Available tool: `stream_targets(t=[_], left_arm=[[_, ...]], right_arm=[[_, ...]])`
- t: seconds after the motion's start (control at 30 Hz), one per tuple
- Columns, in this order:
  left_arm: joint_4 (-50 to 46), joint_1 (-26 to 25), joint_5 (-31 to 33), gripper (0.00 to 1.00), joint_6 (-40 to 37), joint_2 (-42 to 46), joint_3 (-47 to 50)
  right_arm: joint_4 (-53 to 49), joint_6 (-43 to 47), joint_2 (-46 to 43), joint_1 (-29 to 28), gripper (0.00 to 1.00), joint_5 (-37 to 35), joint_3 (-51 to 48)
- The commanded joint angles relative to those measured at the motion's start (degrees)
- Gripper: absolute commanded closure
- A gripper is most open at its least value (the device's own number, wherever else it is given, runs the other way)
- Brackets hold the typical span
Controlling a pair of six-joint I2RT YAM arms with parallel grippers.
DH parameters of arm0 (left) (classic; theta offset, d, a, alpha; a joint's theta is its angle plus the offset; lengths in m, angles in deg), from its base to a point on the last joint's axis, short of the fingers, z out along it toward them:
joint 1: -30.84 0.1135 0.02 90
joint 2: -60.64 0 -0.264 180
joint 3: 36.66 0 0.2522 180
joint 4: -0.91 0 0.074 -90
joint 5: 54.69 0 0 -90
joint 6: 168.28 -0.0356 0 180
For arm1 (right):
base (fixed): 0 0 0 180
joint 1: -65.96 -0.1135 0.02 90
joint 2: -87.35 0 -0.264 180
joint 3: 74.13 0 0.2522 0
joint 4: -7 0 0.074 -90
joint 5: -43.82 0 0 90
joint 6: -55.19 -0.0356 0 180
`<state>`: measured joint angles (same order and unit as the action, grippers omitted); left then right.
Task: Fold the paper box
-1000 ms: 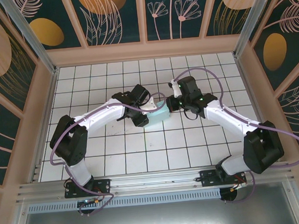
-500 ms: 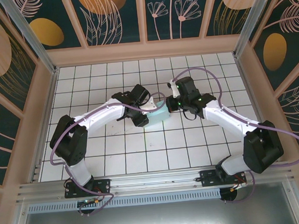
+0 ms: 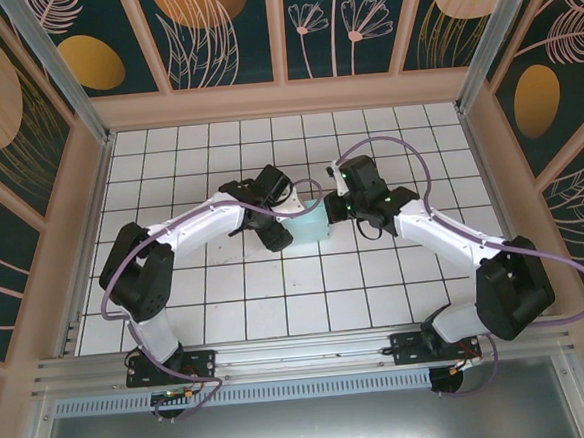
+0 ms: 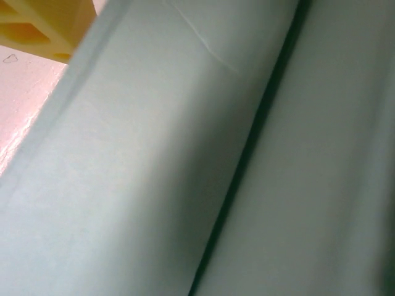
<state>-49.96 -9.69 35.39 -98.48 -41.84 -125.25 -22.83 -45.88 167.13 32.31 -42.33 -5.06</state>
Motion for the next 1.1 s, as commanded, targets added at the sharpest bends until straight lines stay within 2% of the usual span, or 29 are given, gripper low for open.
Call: stream_targets(t=[0.0, 0.13, 0.2, 0.3, 0.37, 0.57, 0.9, 1.07], left_arm=[[0.9, 0.3, -0.1, 0.28, 1.0, 2.2, 1.1], [0.7, 0.3, -0.1, 0.48, 1.0, 0.9, 2.0], [0.5, 0.3, -0.2, 0.49, 1.0, 0.2, 2.3], [0.4, 0.3, -0.1, 0.58, 1.0, -0.1, 2.5], [0.4, 0.2, 0.0, 0.58, 0.9, 0.0, 2.6], [0.6, 0.3, -0.1, 0.58, 0.5, 0.6, 3.0], [0.6, 0.1, -0.7, 0.57, -0.2, 0.6, 3.4], [0.3, 0.1, -0.6, 0.56, -0.3, 0.3, 3.2]], right_arm=[[2.0, -2.2, -2.3, -0.7, 1.00, -1.3, -1.1], [3.0, -3.1, -2.9, -1.1, 1.00, -0.2, -1.8], [3.3, -3.2, -3.0, -1.1, 1.00, 0.6, -2.5], [3.0, -3.2, -2.9, -1.1, 0.96, 0.0, -3.0], [2.6, -3.3, -2.8, -1.1, 0.90, -0.6, -2.8], [2.3, -3.2, -2.1, -0.8, 0.85, -1.3, -1.6], [2.1, -2.6, -0.1, -0.4, 0.83, -1.8, 0.2], [1.5, -2.6, -0.7, 1.0, 0.69, -1.0, 1.2]])
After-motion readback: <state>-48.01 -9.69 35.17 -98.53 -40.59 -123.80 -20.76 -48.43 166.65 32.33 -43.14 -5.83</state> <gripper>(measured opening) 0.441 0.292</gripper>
